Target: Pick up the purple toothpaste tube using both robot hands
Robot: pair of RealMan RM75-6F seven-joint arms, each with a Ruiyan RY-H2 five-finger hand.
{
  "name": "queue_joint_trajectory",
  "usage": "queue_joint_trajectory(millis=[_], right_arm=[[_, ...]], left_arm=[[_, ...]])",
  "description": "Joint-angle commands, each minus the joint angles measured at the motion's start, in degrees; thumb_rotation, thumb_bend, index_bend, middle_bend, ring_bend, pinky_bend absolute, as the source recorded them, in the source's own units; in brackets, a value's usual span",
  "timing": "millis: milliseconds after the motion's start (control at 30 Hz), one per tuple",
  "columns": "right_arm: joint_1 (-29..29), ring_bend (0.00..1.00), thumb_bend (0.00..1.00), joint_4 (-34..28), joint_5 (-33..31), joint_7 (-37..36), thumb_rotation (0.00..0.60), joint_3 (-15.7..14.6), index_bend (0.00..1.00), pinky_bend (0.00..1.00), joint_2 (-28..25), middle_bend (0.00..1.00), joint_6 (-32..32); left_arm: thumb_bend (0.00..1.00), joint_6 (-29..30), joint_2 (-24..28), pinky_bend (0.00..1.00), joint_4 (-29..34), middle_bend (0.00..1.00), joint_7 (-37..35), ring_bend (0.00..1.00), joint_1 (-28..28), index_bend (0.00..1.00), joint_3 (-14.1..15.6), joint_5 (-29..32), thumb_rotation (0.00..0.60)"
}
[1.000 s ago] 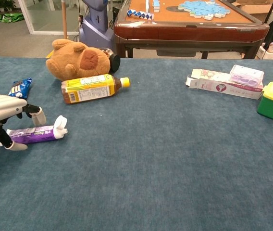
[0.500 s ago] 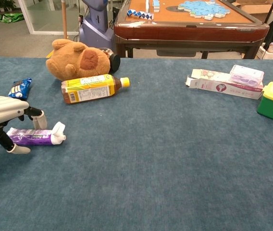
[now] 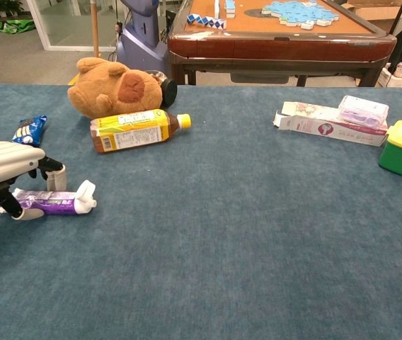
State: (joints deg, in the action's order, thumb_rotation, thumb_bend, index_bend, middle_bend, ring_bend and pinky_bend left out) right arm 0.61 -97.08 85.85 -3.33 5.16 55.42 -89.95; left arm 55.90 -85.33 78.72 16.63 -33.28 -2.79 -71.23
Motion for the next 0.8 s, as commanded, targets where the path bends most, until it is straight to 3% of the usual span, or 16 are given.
queue_joint_trajectory(millis=[33, 200, 500, 800], right_arm=[[-0.02, 0.15, 0.04, -0.05, -0.01, 0.03, 0.600, -0.01, 0.12, 0.21, -0.03, 0.24, 0.02], [-0.19, 0.15, 0.04, -0.27, -0.06, 0.17, 0.600, -0.02, 0.12, 0.21, -0.13, 0.24, -0.17], [-0.09, 0.15, 0.04, -1.06, 0.49, 0.77, 0.600, -0.06, 0.12, 0.21, -0.43, 0.24, -0.21], [2.24, 0.15, 0.04, -3.87, 3.41, 2.67, 0.600, -0.50, 0.12, 0.21, -2.28, 0.24, 2.68]], left_arm=[[0.25, -0.05, -0.36, 0.28, -0.66, 0.44, -0.26, 0.30, -0.04, 0.42, -0.07, -0.20, 0.600], [0.27, -0.21, -1.07, 0.29, -1.98, 0.47, -2.02, 0.33, -0.03, 0.46, -0.34, -0.57, 0.600], [0.41, -1.05, -1.15, 0.35, -5.18, 0.57, -9.46, 0.41, -0.14, 0.54, -0.61, -2.98, 0.600], [0.54, -0.62, 3.16, 0.38, -3.37, 0.64, -20.87, 0.46, -1.11, 0.60, -2.12, -7.26, 0.600]])
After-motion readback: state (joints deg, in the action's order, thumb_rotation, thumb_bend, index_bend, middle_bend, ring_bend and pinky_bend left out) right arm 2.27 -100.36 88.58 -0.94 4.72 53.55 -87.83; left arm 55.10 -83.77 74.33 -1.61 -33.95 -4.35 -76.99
